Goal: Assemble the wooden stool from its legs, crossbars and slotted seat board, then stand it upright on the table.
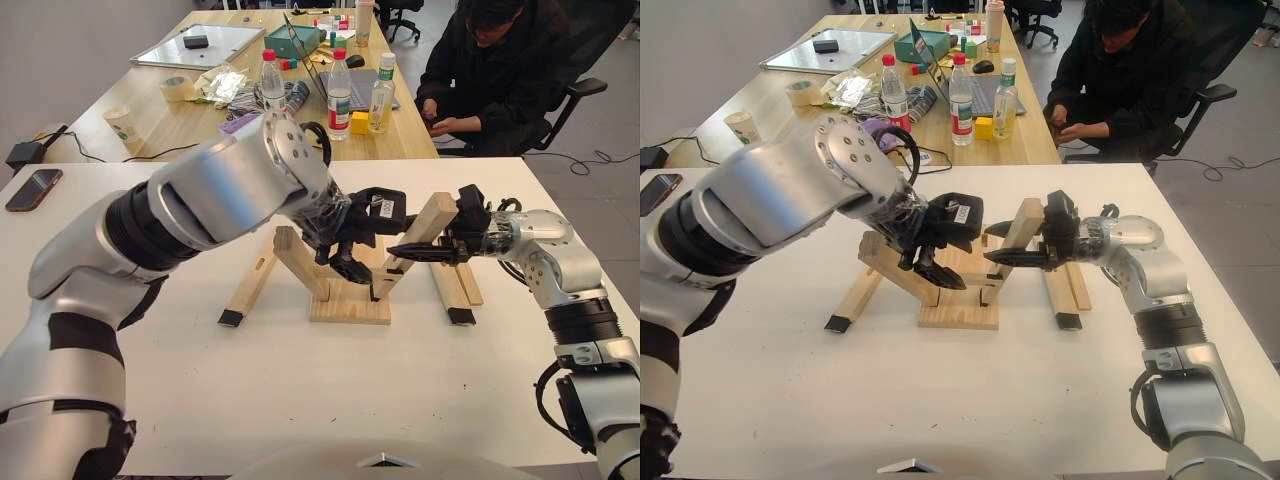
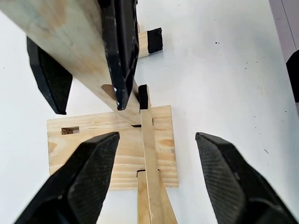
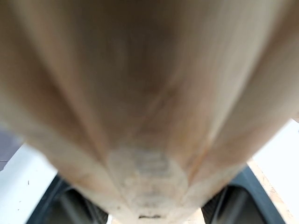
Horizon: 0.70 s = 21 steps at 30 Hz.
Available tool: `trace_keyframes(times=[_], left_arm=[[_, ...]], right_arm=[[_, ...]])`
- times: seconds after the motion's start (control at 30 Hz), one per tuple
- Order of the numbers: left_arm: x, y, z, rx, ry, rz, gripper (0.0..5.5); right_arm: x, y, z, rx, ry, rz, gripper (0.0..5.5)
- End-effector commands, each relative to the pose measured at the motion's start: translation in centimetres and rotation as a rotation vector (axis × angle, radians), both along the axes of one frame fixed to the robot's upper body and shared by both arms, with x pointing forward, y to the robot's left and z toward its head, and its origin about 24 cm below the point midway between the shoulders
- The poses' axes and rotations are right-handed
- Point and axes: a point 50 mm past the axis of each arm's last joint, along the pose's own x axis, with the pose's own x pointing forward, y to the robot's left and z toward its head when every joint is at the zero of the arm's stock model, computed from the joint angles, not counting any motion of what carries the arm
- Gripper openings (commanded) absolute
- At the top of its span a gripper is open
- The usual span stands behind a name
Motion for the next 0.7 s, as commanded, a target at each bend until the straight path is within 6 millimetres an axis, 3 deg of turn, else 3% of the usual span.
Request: trace_keyframes(times=[0.03,0.13,0.23,0.7], left_arm=[[0.6,-0.2,-2.3,0.05,0.019,0.063,3.0],[0.9,0.3,-3.9,0.093,0.034,0.086,3.0],[1.1,0.5,-4.8,0.114,0.023,0.095,2.52],[2.1,1.8,-5.7,0.13,0.005,0.134,0.59]], right_arm=[[-1.4,-1.7,-5.3,-0.251,0.172,-0.093,2.05],[-1.3,-1.5,-5.2,-0.248,0.169,-0.092,2.05],[-1.2,-1.5,-5.3,-0.246,0.167,-0.094,2.05],[-1.4,-1.9,-5.5,-0.267,0.172,-0.099,2.05]])
